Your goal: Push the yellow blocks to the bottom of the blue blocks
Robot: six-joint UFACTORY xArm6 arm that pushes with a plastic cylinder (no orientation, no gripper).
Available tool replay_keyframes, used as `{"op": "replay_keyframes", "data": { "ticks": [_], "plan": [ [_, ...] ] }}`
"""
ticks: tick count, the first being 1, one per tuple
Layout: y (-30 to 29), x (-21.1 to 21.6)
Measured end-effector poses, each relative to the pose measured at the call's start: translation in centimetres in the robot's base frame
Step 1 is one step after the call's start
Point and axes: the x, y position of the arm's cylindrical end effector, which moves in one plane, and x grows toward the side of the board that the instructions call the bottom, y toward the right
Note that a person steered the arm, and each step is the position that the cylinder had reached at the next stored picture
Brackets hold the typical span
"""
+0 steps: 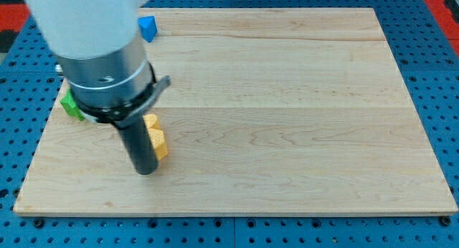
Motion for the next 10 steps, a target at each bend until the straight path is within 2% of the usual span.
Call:
{"op": "replay_keyframes", "data": {
  "ticks": [2, 3, 4, 7, 10],
  "plan": [
    [-2.1, -0.1],
    [0.3, 2.3],
    [2.9, 1.6],
    [0.1, -6.4],
    [-0.2, -15.7]
  ]
}}
